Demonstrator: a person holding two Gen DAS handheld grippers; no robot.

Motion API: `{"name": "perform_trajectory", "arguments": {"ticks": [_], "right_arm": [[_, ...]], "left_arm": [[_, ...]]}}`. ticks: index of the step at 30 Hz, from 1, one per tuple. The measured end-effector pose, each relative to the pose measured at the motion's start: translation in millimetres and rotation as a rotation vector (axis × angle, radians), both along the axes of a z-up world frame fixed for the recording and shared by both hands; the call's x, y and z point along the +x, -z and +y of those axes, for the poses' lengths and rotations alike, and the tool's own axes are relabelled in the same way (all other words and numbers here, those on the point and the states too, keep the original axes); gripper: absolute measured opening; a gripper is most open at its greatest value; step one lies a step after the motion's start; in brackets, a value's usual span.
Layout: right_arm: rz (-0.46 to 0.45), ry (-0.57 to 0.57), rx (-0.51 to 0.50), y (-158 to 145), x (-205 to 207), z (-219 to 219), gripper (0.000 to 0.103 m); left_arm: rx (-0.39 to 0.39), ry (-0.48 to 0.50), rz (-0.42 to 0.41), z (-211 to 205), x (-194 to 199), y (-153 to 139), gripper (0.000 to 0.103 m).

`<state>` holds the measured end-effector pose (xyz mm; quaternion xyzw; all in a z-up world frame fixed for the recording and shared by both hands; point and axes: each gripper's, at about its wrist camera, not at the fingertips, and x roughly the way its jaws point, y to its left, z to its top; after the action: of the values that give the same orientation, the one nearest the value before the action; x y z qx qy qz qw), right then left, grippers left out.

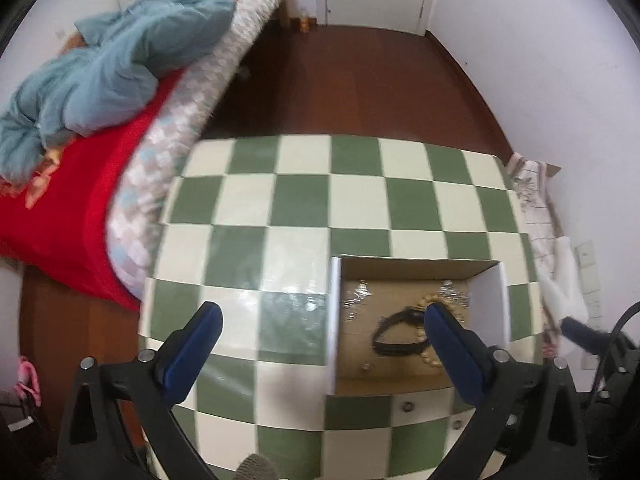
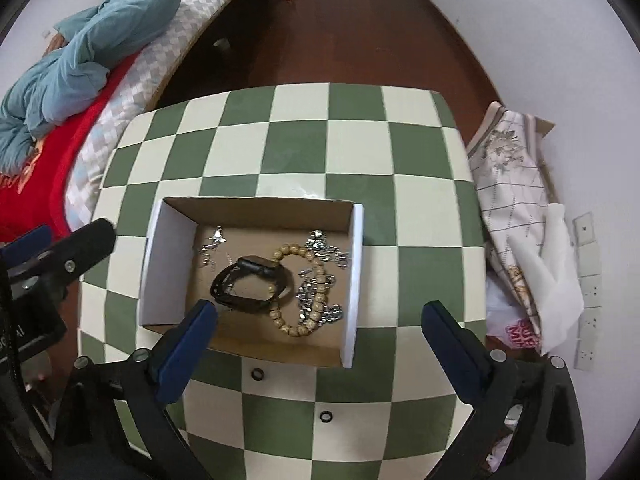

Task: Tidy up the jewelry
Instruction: 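Open both tools to drop the bracelet and watch band into the box, then move both tools back toward the small black rings on the table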

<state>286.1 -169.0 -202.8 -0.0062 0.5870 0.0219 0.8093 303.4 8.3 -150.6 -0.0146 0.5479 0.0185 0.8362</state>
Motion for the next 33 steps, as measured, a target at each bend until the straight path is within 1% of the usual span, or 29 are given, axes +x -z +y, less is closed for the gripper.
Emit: {"name": "perform_trajectory", "arguments": {"ticks": [2,10,16,19,26,29,31,33], "right_arm": [[-0.012,0.005,-0.013,-1.4,-4.0,0.6,0.103],[-0.048,0.033,-0.030,-10.1,-22.2,-1.3,0.103],[-0.109,0.049,-0.046,-31.0,-42.0,-4.2,0.103],[-0.158,0.057,-0.064,-44.9,-56.2,-4.5,0.103],[-0.243,0.058,-0.040,-75.5,-94.2,-2.2,0.103],[-0.267,0.050,-0.007,-86.6,-113.0,-0.5,0.103],[-0.274,0.047,0.007,-88.0,-124.9,-1.4,0.103],[-0.258,0.050,0.037,-80.4,-137.9,-5.6,0.103]], "left_arm": [[0.019,-0.002,-0.022,1.7,-6.8,-3.2,0.103],[0.045,-0.019,-0.059,5.8,-30.4,-14.6,0.103],[0.059,-0.019,-0.116,7.0,-56.5,-31.9,0.103],[0.062,-0.020,-0.147,8.0,-71.7,-41.2,0.103],[0.057,-0.031,-0.208,11.1,-108.1,-62.8,0.103],[0.057,-0.042,-0.230,12.5,-123.9,-68.6,0.103],[0.065,-0.052,-0.234,12.9,-135.1,-67.3,0.103],[0.076,-0.061,-0.230,12.7,-144.7,-60.5,0.103]]}}
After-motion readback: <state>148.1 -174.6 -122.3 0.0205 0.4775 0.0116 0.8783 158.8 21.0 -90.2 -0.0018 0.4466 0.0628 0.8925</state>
